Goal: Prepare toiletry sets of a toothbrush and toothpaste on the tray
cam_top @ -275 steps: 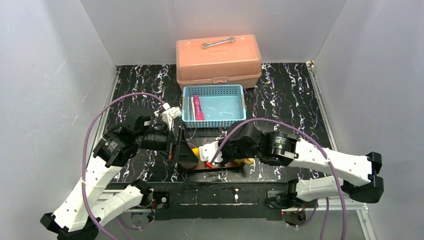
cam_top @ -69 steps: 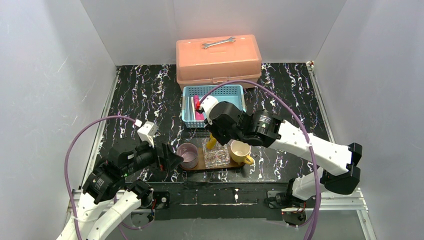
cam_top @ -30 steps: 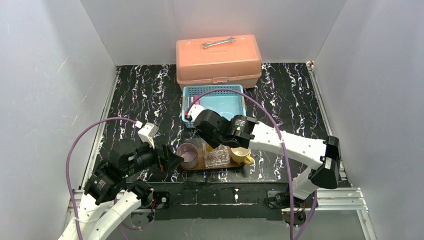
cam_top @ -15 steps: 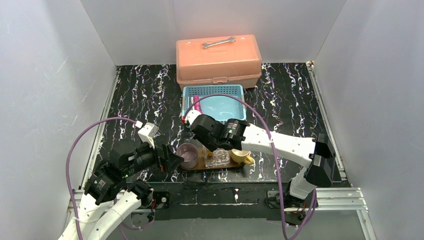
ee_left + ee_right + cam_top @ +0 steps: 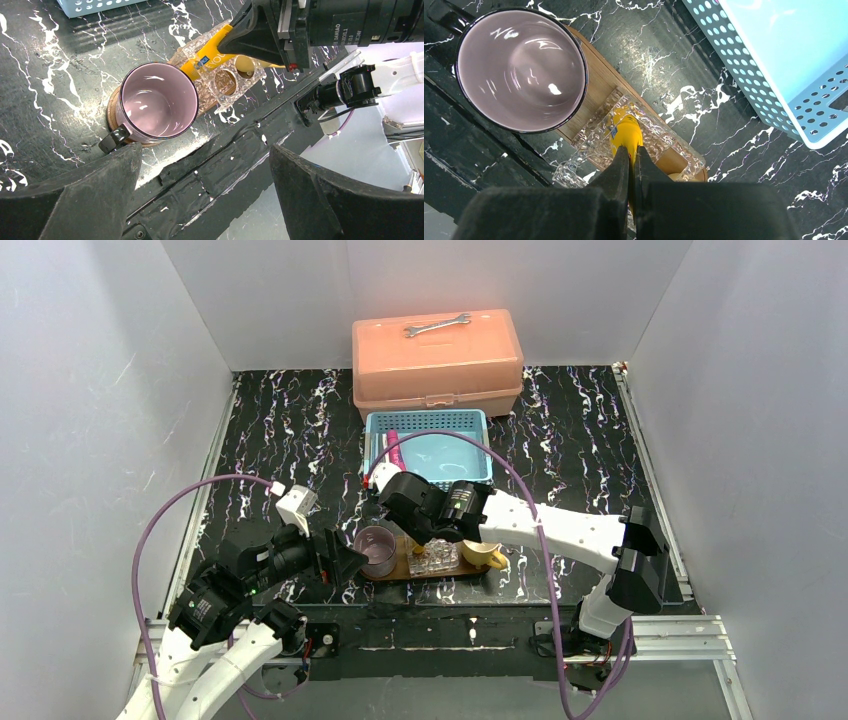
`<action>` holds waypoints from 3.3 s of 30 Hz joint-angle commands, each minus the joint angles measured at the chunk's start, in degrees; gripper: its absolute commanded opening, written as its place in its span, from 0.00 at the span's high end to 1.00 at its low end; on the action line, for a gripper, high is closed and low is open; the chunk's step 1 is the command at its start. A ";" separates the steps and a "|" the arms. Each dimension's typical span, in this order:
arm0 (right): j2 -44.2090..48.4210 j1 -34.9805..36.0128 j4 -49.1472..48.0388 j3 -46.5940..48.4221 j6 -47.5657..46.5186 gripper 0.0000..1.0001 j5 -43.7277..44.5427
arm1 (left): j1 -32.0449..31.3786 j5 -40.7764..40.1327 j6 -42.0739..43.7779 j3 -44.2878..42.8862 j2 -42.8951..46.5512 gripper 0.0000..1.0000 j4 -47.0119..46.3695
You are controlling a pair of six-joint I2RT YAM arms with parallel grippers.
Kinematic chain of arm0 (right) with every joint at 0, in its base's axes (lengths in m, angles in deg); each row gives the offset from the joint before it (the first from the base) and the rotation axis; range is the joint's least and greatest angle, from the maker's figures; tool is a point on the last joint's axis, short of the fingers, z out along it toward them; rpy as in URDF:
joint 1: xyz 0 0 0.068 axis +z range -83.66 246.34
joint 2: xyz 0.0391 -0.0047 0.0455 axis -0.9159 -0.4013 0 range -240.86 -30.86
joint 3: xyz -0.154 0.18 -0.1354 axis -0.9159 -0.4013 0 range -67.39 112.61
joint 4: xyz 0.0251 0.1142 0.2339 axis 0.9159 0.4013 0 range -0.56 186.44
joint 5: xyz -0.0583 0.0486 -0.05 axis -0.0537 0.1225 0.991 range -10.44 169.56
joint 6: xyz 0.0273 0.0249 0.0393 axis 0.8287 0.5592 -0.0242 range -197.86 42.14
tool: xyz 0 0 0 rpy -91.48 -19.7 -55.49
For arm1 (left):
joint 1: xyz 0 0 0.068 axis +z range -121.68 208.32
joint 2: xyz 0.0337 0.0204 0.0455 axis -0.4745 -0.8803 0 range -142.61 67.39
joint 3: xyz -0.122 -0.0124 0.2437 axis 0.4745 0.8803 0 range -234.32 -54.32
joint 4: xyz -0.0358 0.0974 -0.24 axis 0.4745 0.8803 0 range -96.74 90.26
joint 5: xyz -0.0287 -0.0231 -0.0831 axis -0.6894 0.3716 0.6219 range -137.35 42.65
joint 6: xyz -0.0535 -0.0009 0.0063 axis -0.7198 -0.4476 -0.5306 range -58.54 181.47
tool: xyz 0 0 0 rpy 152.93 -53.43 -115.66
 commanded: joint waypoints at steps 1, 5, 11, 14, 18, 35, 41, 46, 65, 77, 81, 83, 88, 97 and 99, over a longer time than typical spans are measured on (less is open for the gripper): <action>0.17 0.34 -2.19 -0.59 1.04 0.91 0.60 | 0.06 0.81 0.65 0.19 -0.50 0.02 -0.67; 0.42 0.34 -1.99 -0.25 1.05 0.70 0.99 | 0.12 0.87 0.74 0.19 -0.52 0.02 -0.67; 0.69 0.34 0.22 3.35 0.49 0.56 2.37 | 0.05 0.98 0.74 0.29 -0.65 0.02 -0.67; 0.79 0.34 1.26 6.20 -0.06 0.44 3.17 | 0.10 0.99 0.82 0.28 -0.63 0.02 -0.72; 0.33 0.34 3.16 10.74 -1.02 0.39 4.25 | 0.05 0.98 0.82 0.28 -0.62 0.02 -0.67; -9.05 -9.02 2.57 26.35 -2.14 0.33 4.42 | 0.05 0.37 1.18 0.54 -0.60 0.02 -0.67; -12.46 -12.60 -2.31 26.94 -2.09 0.32 2.34 | 0.10 0.62 1.18 0.61 -0.95 0.02 -0.76; -15.53 -17.17 -7.71 25.08 0.16 0.29 -3.54 | 0.08 0.72 1.18 0.63 -0.83 0.02 -0.76; -31.76 -25.87 -16.27 27.08 9.18 0.34 -15.44 | 0.13 0.98 1.26 0.74 0.30 0.02 -0.93; -41.16 -27.58 -17.72 34.27 11.28 0.37 -16.93 | 0.14 1.13 1.33 0.81 0.88 0.02 -1.11; -43.04 -28.06 -18.71 35.60 11.84 0.38 -17.18 | 0.14 1.16 1.31 0.81 0.89 0.02 -1.11; -43.89 -28.28 -19.02 36.26 12.09 0.39 -17.04 | 0.14 1.18 1.35 0.81 0.99 0.02 -1.11; -45.79 -28.78 -19.95 37.27 12.88 0.41 -17.89 | 0.13 1.25 1.35 0.81 0.93 0.02 -1.17; -47.10 -28.94 -20.46 36.99 13.18 0.62 -19.01 | 0.23 1.20 1.30 0.83 0.79 0.02 -1.17; -46.94 -28.94 -20.55 36.56 13.09 0.68 -19.05 | 0.21 1.16 1.35 0.81 0.76 0.02 -1.11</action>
